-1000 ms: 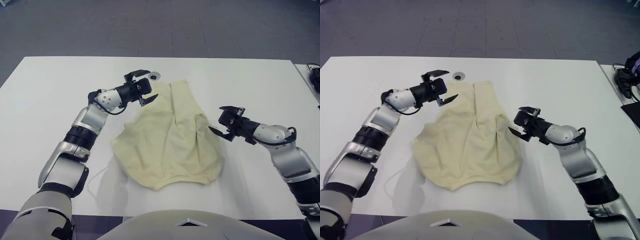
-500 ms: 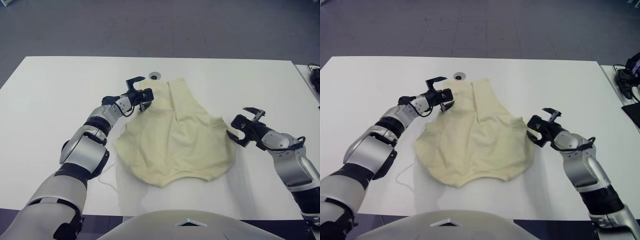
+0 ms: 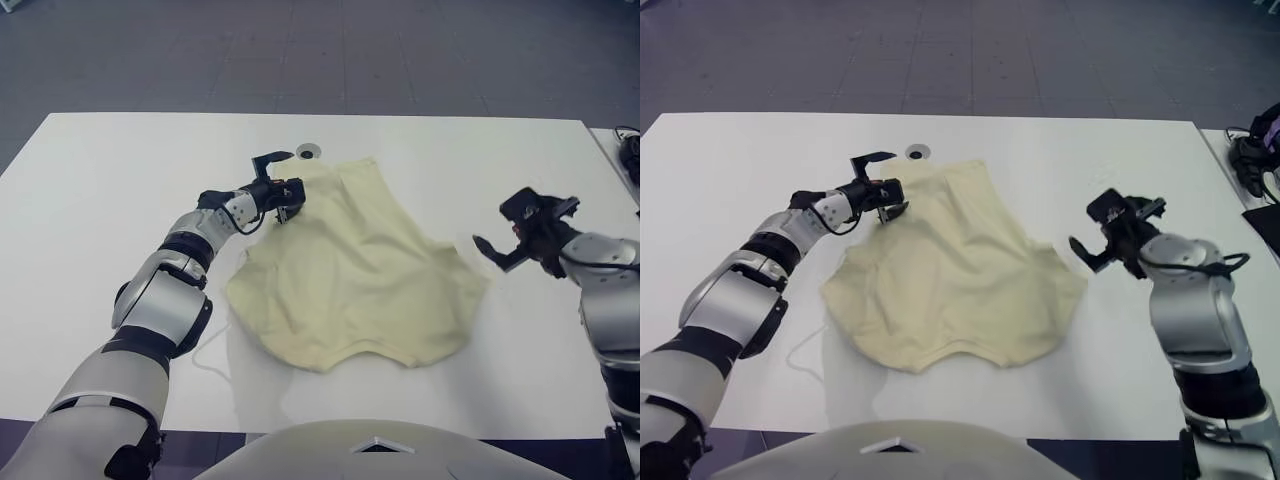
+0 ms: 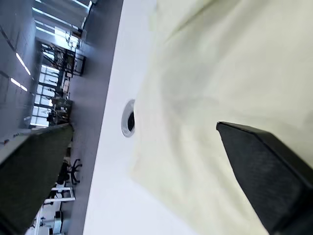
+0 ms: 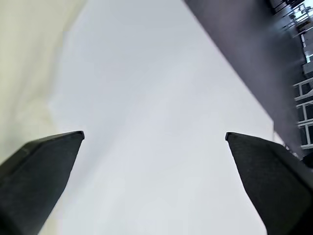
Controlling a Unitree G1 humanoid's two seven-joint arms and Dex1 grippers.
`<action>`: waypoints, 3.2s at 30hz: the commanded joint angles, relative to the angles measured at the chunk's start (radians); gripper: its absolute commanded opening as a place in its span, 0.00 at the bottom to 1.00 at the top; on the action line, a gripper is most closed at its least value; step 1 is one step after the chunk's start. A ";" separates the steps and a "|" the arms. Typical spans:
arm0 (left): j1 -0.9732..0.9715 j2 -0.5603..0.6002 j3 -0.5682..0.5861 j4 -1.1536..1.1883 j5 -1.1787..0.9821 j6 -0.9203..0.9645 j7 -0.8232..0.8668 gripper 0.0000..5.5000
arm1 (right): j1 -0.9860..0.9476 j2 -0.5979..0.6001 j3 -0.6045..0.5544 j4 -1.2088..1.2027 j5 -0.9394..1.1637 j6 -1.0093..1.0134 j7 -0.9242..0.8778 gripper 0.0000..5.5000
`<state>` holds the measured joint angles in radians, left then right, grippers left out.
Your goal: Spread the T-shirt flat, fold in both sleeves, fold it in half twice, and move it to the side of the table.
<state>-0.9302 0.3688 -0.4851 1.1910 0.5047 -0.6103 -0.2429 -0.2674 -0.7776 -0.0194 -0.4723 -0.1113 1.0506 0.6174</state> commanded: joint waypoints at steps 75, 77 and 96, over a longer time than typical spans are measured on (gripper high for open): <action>1.218 -0.014 0.785 -1.814 -1.014 1.499 -0.121 0.79 | 0.804 0.570 -0.314 -0.130 0.428 -0.470 -0.411 0.92; 1.209 -0.010 0.758 -1.782 -1.004 1.509 -0.116 0.74 | 0.789 0.576 -0.316 -0.102 0.439 -0.457 -0.417 0.87; 1.122 -0.094 0.776 -1.674 -1.125 1.561 -0.042 0.12 | 0.632 0.600 -0.360 0.038 0.574 -0.343 -0.456 0.28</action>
<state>0.2014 0.2679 0.2867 -0.4749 -0.6078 0.9323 -0.2937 0.3389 -0.1823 -0.3829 -0.4273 0.4527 0.6713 0.1680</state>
